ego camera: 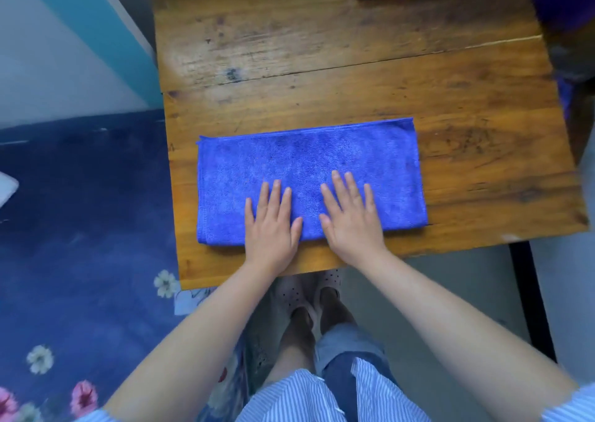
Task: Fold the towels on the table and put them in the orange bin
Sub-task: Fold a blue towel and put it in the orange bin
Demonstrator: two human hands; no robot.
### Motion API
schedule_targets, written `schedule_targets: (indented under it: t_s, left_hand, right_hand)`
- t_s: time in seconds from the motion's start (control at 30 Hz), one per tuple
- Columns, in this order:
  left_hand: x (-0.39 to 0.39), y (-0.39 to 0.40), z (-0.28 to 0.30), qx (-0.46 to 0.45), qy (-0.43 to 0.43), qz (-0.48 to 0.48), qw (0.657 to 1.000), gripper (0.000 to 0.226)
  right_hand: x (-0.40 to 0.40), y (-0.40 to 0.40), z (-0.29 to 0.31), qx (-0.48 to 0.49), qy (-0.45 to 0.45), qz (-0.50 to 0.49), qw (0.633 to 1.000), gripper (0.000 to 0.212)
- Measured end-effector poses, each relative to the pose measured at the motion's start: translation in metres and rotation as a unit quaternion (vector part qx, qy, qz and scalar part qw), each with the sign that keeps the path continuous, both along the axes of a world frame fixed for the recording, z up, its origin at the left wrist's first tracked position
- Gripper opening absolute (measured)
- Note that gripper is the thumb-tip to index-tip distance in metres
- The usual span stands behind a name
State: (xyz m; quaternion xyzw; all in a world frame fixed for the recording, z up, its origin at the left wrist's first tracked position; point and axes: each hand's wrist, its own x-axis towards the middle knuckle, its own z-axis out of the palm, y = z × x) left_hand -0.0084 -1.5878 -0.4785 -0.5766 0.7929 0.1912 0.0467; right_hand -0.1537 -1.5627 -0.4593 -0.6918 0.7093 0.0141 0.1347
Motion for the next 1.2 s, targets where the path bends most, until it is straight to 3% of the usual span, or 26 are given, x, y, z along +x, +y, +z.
schedule_targets:
  t_s: [0.1, 0.43, 0.57, 0.7, 0.9, 1.2]
  left_hand:
    - [0.011, 0.005, -0.011, 0.005, -0.015, 0.039, 0.999, 0.055]
    - [0.081, -0.005, -0.006, 0.009, -0.06, 0.142, 0.988, 0.054]
    - [0.064, -0.009, 0.007, -0.021, -0.058, 0.111, 0.992, 0.058]
    - [0.01, -0.02, 0.014, -0.044, -0.021, 0.023, 0.999, 0.059]
    - [-0.04, -0.02, -0.003, 0.021, -0.041, 0.024, 0.999, 0.058]
    - [-0.049, -0.024, -0.011, 0.008, -0.058, 0.05, 0.997, 0.058]
  right_hand:
    - [-0.006, 0.009, -0.008, 0.026, 0.033, 0.008, 0.999, 0.052]
    - [-0.085, 0.04, -0.009, 0.079, -0.017, -0.163, 0.983, 0.053]
    - [-0.076, 0.028, 0.005, 0.025, -0.046, -0.28, 0.958, 0.048]
    - [-0.072, 0.02, 0.014, 0.051, -0.043, -0.364, 0.929, 0.042]
    - [-0.069, 0.017, 0.015, 0.072, -0.096, -0.402, 0.908, 0.033]
    - [-0.083, -0.003, 0.012, 0.083, -0.153, -0.437, 0.883, 0.018]
